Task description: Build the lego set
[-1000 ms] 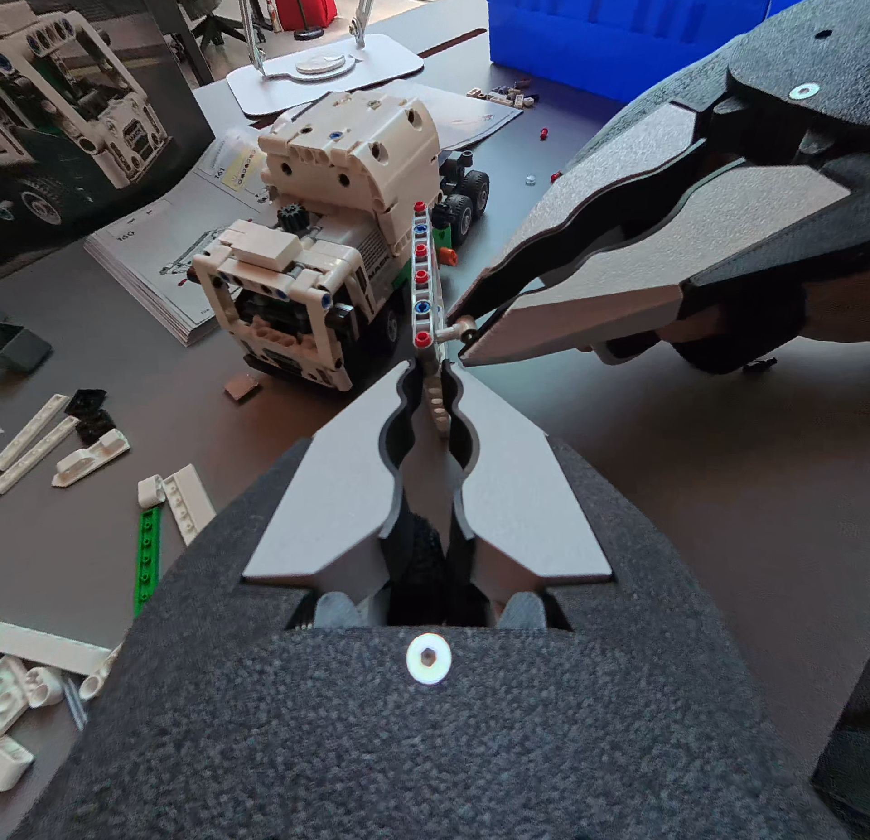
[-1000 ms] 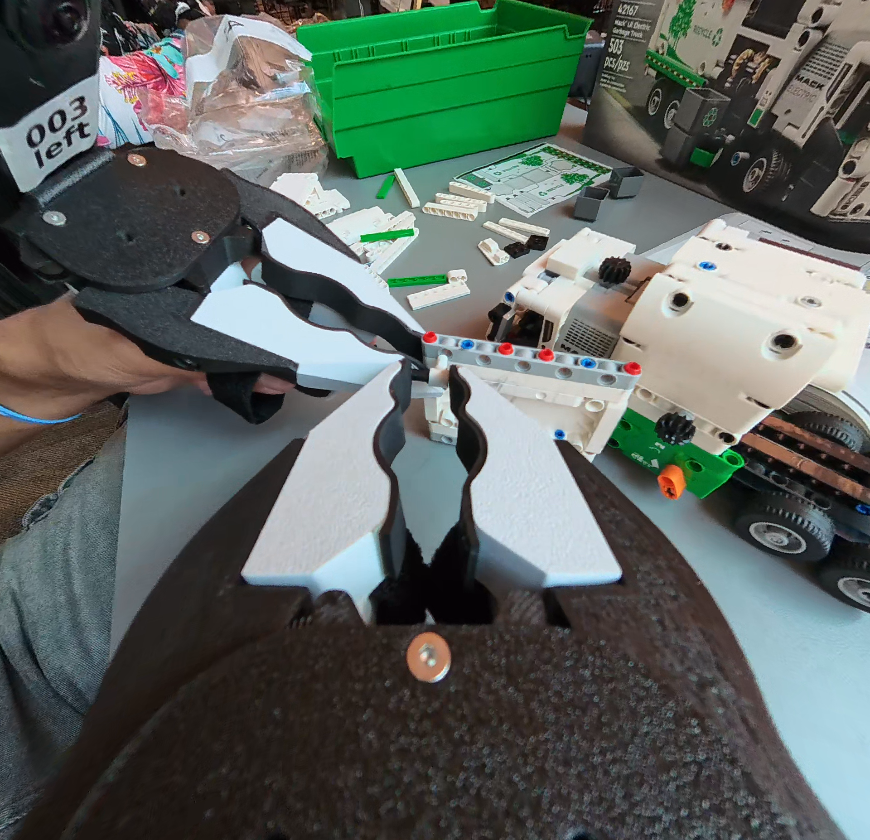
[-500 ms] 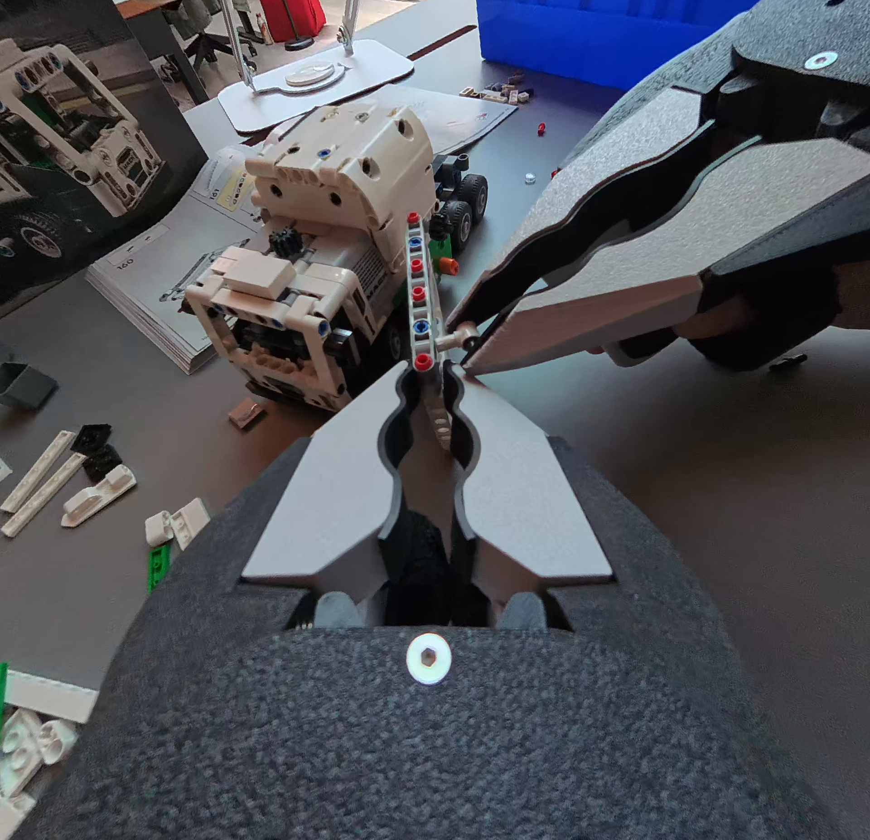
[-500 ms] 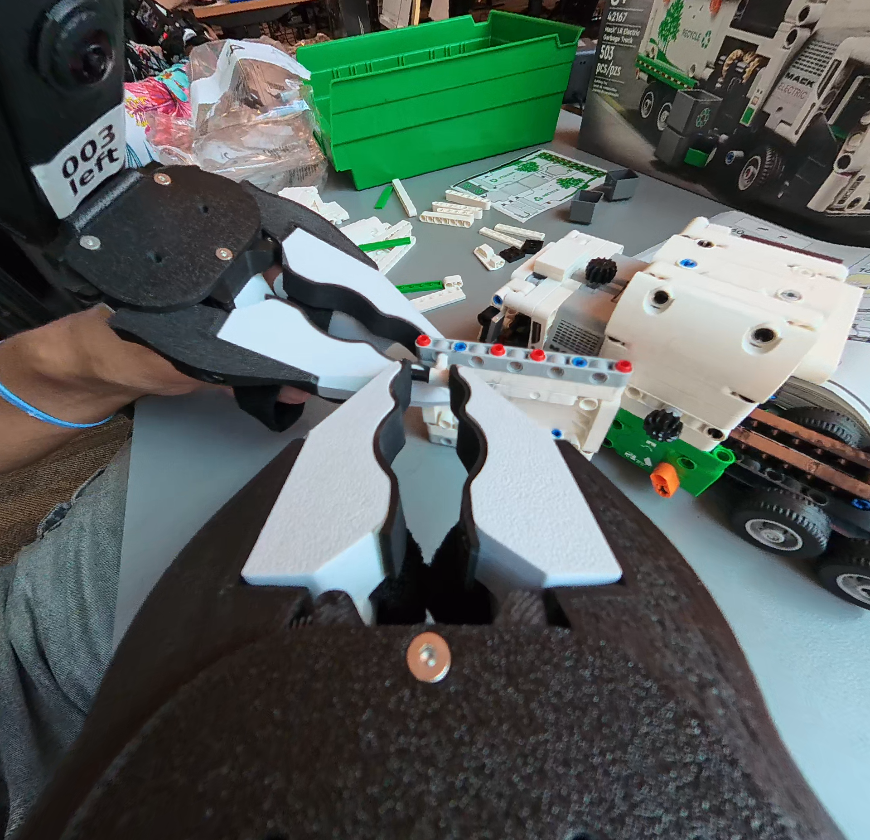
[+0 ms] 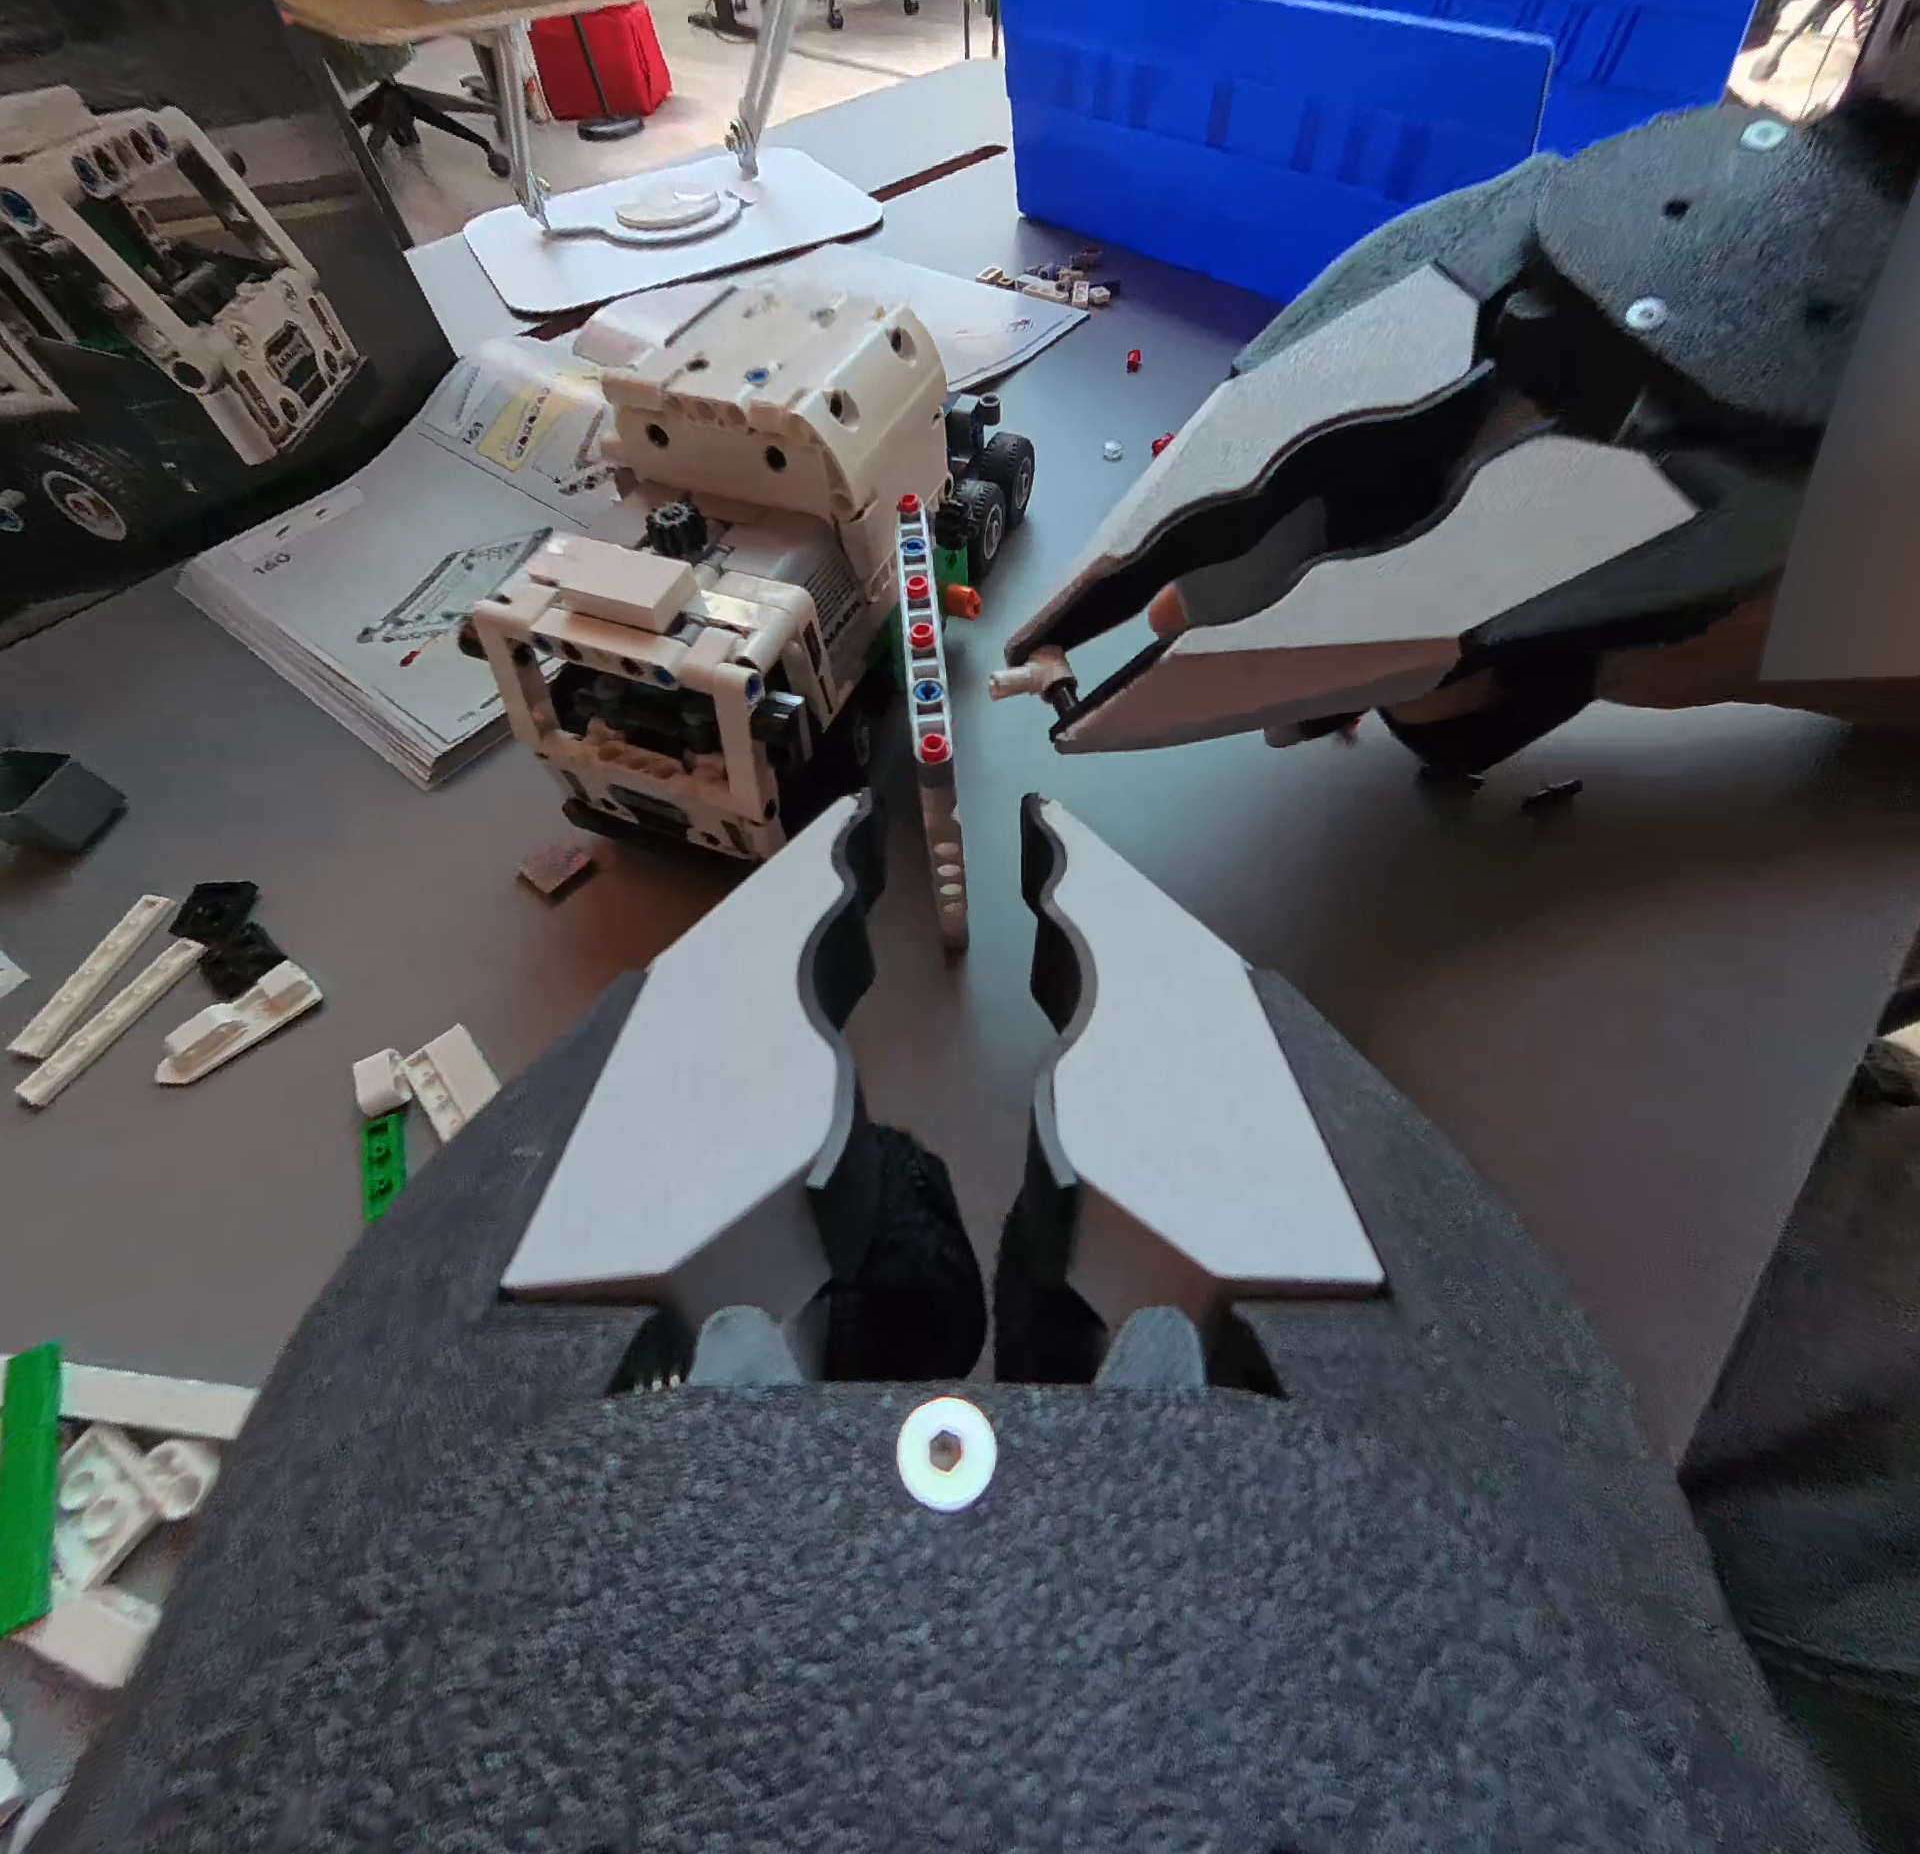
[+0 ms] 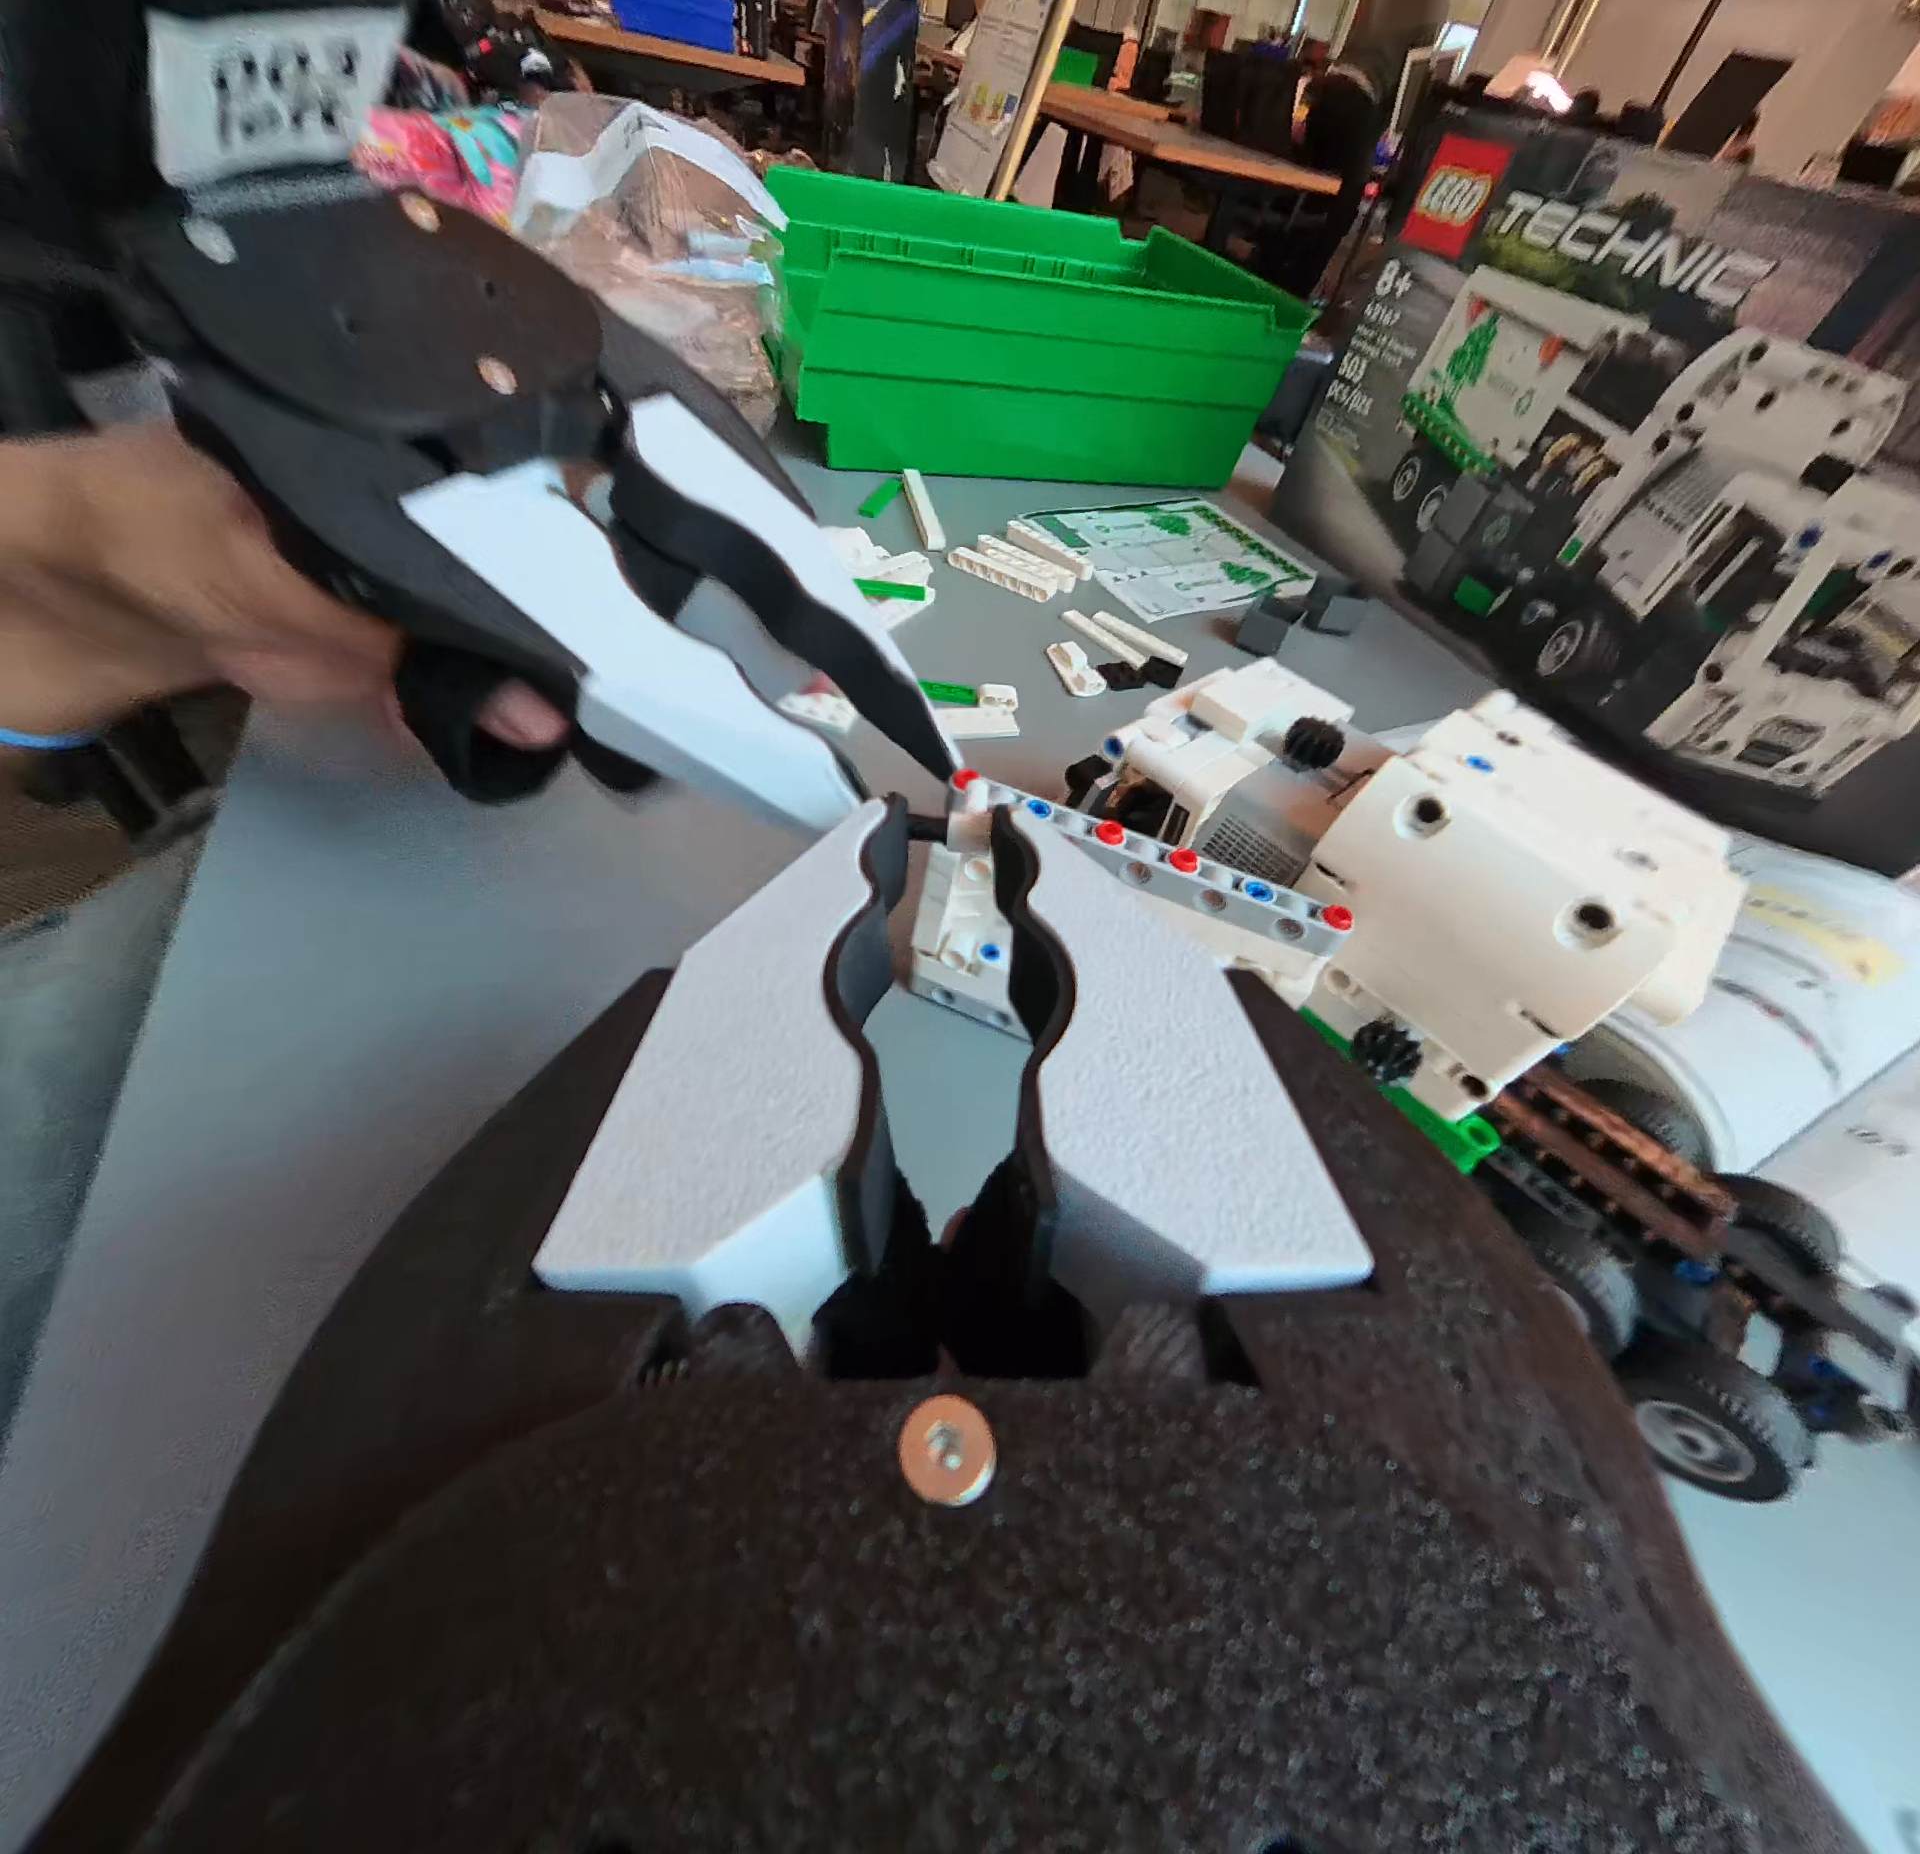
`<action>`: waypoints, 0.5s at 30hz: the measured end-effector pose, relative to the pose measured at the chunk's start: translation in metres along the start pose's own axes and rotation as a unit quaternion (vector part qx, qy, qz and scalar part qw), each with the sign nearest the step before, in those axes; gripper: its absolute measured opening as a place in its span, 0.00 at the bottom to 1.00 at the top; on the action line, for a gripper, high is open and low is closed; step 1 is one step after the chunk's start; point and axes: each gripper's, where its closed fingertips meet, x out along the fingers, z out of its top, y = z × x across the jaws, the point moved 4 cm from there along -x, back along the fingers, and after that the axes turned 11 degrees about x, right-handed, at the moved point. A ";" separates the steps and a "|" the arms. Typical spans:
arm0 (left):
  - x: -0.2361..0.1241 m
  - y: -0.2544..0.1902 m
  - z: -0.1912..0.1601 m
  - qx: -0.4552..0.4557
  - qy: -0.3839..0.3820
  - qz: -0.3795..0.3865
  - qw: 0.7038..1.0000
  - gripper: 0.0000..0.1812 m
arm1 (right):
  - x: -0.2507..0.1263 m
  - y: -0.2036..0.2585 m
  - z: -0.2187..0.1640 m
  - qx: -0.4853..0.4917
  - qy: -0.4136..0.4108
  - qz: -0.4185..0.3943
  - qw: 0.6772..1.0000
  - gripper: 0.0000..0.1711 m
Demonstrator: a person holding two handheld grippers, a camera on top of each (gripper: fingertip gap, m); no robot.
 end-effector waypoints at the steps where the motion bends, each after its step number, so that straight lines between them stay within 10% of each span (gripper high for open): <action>1: -0.006 0.002 0.004 -0.008 -0.010 0.000 1.000 0.12 | 0.000 0.000 -0.001 -0.020 0.000 -0.008 1.000 0.09; 15: -0.033 -0.008 0.029 -0.244 -0.133 -0.227 0.933 0.04 | -0.010 0.037 0.018 -0.231 -0.099 -0.005 0.968 0.09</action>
